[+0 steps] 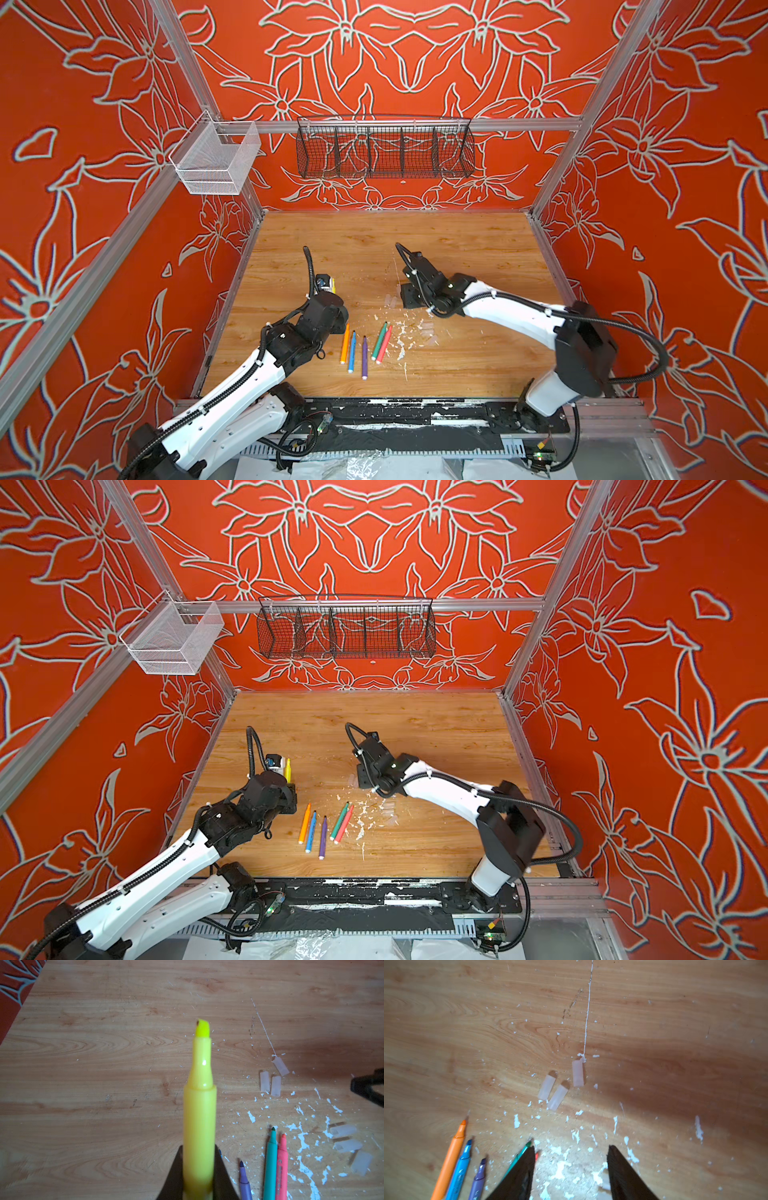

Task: Insert the pens into the pen caps
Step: 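Move the right gripper to the pen caps while the left gripper holds the highlighter upright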

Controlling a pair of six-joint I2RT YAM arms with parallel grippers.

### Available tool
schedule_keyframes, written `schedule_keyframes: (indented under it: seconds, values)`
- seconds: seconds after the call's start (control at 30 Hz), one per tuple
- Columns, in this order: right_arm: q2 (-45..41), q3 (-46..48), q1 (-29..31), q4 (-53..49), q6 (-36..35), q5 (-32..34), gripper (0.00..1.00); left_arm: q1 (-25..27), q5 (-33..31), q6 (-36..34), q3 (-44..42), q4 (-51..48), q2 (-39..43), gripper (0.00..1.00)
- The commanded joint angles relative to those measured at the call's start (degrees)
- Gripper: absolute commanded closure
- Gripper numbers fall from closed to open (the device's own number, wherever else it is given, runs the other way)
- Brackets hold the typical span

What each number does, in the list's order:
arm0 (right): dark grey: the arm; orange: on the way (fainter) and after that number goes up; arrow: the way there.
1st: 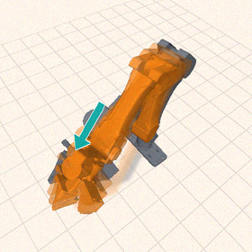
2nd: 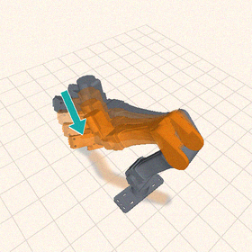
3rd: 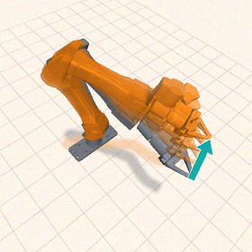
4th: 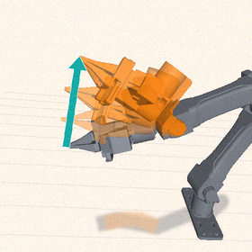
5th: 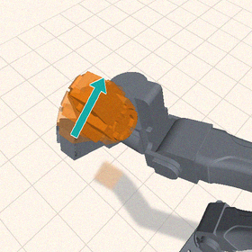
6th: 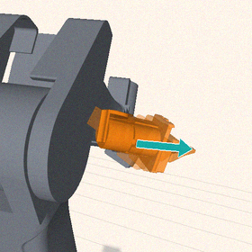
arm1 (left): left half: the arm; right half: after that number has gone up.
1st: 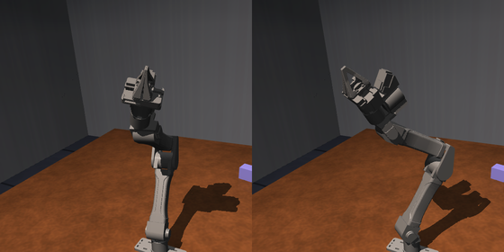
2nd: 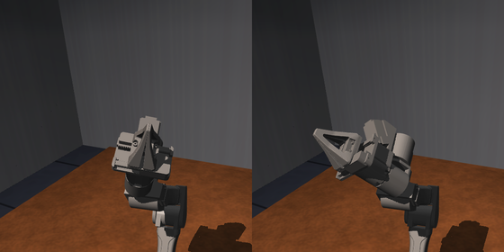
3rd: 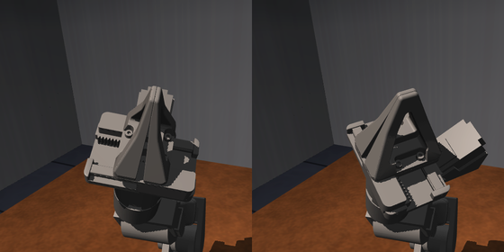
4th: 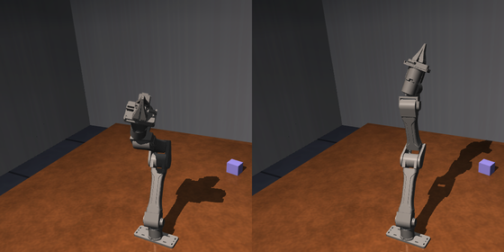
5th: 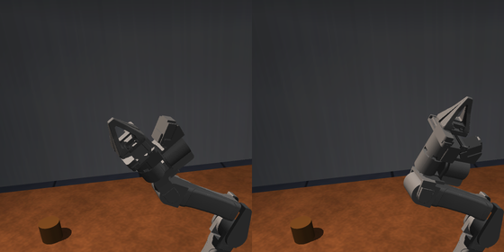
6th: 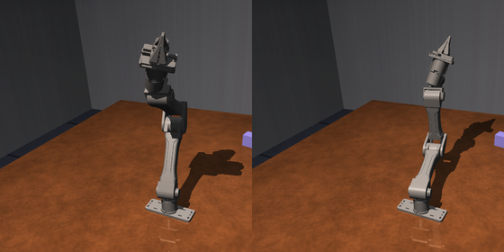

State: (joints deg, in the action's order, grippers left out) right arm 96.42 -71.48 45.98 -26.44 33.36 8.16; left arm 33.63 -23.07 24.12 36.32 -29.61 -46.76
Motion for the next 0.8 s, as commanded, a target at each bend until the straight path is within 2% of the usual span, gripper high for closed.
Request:
schedule_keyframes:
  seconds: [0.0, 0.07, 0.17, 0.33, 0.5, 0.77]
  values:
    - [8.97, -9.74, -2.48, -10.27, -4.52, -2.59, 0.49, -0.40, -0.41, 0.61, -0.98, -0.04, 2.43, 1.00]
    - [14.92, -16.07, -3.12, -14.84, -5.94, -2.85, 0.53, -0.40, -0.36, 0.62, -2.28, 0.71, 5.18, 1.00]
    - [21.01, -22.08, -3.93, -18.67, -7.01, -1.32, 0.53, -0.39, -0.55, 0.76, -4.38, 2.15, 8.89, 1.00]
    - [25.99, -27.69, -4.38, -21.62, -8.60, -2.01, 0.53, -0.40, -1.00, 0.98, -4.60, 2.16, 9.62, 1.00]
    - [26.30, -27.77, -4.36, -20.26, -9.20, -4.69, 0.50, -0.40, -0.70, 0.95, -4.04, 2.36, 7.60, 1.00]
    - [26.63, -27.28, -4.39, -19.06, -8.67, -5.01, 0.49, -0.40, -0.77, 1.03, -3.75, 2.62, 6.16, 1.00]
